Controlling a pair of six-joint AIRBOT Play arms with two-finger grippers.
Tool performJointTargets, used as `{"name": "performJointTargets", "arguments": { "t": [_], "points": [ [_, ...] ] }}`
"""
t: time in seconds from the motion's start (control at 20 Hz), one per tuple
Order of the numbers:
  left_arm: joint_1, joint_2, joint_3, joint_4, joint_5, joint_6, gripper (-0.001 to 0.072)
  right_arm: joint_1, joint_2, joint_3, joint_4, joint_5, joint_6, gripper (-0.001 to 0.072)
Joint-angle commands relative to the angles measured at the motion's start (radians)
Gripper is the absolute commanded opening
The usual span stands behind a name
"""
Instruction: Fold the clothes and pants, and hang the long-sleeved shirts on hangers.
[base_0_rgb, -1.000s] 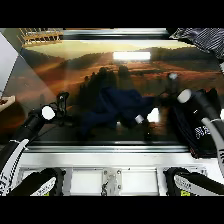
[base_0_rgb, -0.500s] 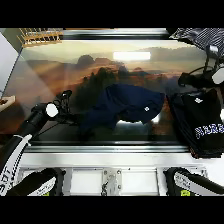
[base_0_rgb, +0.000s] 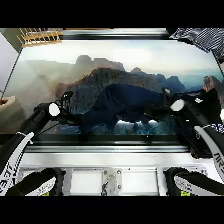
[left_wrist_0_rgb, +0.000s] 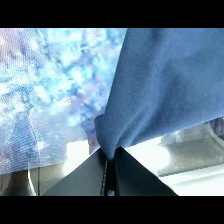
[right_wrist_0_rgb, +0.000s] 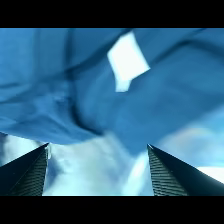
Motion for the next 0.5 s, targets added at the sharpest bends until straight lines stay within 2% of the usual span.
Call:
{"name": "performJointTargets", "arguments": {
  "t": [0.0, 0.2, 0.3, 0.35, 0.4, 0.45],
  "points": [
    [0.000, -0.001, 0.001, 0.000, 0.003, 0.000, 0.0005, 0.134, -0.076, -0.039, 0.135, -0.201, 0.076, 0.0657],
    [0.000, -0.001, 0.001, 0.000, 0.006, 0.000, 0.0006, 0.177, -0.121, -0.039, 0.190, -0.251, 0.076, 0.0652],
    [0.000, -0.001, 0.001, 0.000, 0.012, 0.000, 0.0006, 0.177, -0.130, -0.039, 0.189, -0.273, 0.075, 0.0490],
    [0.000, -0.001, 0.001, 0.000, 0.016, 0.000, 0.0006, 0.177, -0.131, -0.039, 0.190, -0.291, 0.075, 0.0486],
    [0.000, -0.001, 0.001, 0.000, 0.019, 0.000, 0.0005, 0.176, -0.131, -0.038, 0.189, -0.300, 0.075, 0.0371],
    [0.000, -0.001, 0.001, 0.001, 0.023, 0.000, 0.0006, 0.176, -0.130, -0.035, 0.188, -0.304, 0.061, 0.0104]
  ]
}}
